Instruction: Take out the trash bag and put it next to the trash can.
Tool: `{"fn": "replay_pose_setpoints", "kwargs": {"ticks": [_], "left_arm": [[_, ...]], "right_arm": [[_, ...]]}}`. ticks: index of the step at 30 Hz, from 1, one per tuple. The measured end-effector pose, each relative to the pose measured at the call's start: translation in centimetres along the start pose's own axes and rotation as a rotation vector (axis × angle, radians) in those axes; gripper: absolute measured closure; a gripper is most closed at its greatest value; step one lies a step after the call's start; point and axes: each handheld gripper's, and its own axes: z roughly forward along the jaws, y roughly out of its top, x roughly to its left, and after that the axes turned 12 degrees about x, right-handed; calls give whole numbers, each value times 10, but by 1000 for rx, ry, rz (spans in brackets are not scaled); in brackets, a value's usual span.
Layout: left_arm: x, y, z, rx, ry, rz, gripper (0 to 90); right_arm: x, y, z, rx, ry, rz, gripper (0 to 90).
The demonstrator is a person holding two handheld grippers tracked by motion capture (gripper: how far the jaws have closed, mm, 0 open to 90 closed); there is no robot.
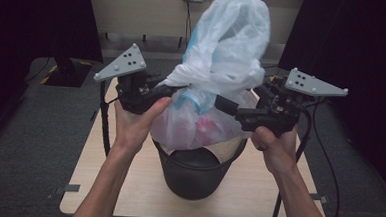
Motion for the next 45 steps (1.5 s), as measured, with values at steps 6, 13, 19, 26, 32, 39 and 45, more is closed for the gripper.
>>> {"fn": "replay_pose_setpoints", "kwargs": {"ticks": [6, 13, 19, 26, 32, 39, 45], "left_arm": [[6, 3, -7, -41, -21, -20, 892], [-2, 12, -3, -60, -57, -5, 892], [-11, 12, 4, -37, -47, 28, 893], [-20, 17, 19, -9, -99, 38, 893], [-22, 17, 32, 10, -167, 27, 893], [-16, 10, 38, 15, -216, 2, 893], [-18, 8, 37, 23, -200, 16, 887]], "right_arm": [[-7, -12, 2, 70, -48, -7, 205], [-13, -32, 18, 119, -27, 2, 427], [-13, -31, 22, 52, 11, 22, 184], [-12, -16, 33, 80, 21, -13, 126], [-16, -15, 57, 111, 40, -30, 240], [-13, -17, 63, 117, 22, -71, 686], [-20, -19, 58, 86, 53, -27, 883]]}}
